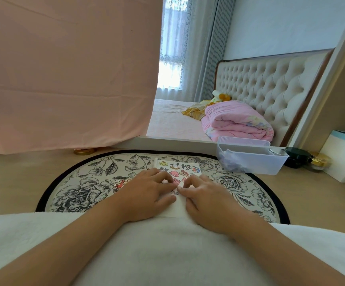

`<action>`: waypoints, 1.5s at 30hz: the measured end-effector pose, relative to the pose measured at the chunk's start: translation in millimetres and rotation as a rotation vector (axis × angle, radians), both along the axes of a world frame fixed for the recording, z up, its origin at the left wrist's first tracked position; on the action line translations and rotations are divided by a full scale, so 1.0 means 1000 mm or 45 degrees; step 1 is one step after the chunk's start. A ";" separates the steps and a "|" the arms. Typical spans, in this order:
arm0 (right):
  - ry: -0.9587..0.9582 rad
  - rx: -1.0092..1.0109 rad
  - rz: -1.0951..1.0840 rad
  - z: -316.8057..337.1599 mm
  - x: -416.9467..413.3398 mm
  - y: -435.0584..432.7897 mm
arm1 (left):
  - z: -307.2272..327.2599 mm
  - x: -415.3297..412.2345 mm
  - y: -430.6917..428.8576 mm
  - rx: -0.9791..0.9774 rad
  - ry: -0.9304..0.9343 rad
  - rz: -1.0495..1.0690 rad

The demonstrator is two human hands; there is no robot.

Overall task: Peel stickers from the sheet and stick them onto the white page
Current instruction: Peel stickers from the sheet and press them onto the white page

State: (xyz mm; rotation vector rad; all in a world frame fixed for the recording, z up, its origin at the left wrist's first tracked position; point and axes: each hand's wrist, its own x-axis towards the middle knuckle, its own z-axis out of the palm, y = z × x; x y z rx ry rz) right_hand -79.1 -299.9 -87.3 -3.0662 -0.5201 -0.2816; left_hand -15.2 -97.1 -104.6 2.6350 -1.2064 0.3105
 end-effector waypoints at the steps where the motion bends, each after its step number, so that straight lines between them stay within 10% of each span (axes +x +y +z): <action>1: -0.005 0.005 -0.008 -0.001 0.000 0.000 | 0.000 0.000 0.000 0.039 -0.007 -0.003; 45: -0.039 -0.082 -0.040 -0.001 -0.002 -0.007 | 0.004 -0.011 0.001 -0.017 -0.189 0.014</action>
